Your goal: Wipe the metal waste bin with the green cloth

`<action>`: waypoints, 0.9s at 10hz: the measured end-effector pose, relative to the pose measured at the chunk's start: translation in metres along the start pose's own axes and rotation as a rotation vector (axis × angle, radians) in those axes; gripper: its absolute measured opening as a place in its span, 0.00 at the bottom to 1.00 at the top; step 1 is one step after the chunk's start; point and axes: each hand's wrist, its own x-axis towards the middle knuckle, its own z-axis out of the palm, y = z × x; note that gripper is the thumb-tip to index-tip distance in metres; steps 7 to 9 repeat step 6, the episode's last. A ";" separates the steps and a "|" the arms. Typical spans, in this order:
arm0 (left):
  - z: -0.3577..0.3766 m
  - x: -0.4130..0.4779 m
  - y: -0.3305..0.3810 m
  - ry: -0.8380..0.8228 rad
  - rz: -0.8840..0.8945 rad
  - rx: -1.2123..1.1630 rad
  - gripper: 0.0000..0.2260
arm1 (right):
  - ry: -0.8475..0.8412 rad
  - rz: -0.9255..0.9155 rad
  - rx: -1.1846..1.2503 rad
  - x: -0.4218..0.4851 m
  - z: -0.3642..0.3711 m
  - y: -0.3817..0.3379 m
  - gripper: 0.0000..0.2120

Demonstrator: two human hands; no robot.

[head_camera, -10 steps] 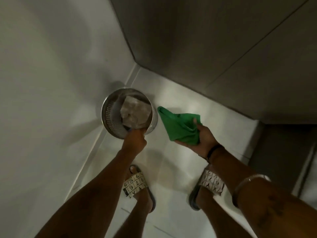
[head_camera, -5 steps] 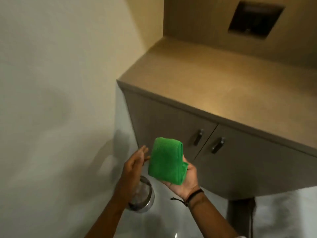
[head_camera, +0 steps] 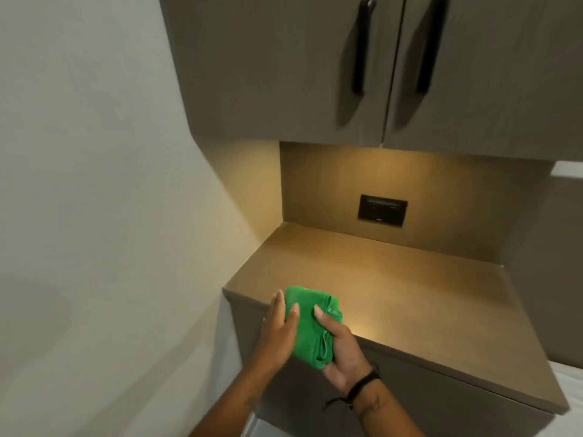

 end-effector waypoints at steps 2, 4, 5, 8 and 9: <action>-0.011 0.016 0.028 0.117 0.238 0.341 0.30 | 0.574 -0.352 -0.759 0.025 -0.067 -0.063 0.14; -0.028 0.032 0.030 0.236 0.356 0.742 0.33 | 0.550 -0.012 -2.162 0.047 -0.172 -0.079 0.44; -0.048 0.030 0.035 0.281 0.370 0.810 0.36 | 0.420 0.028 -2.226 0.048 -0.157 -0.090 0.57; -0.074 0.017 0.053 0.376 0.485 0.922 0.37 | 0.352 -0.075 -2.294 0.045 -0.118 -0.099 0.54; -0.074 0.017 0.053 0.376 0.485 0.922 0.37 | 0.352 -0.075 -2.294 0.045 -0.118 -0.099 0.54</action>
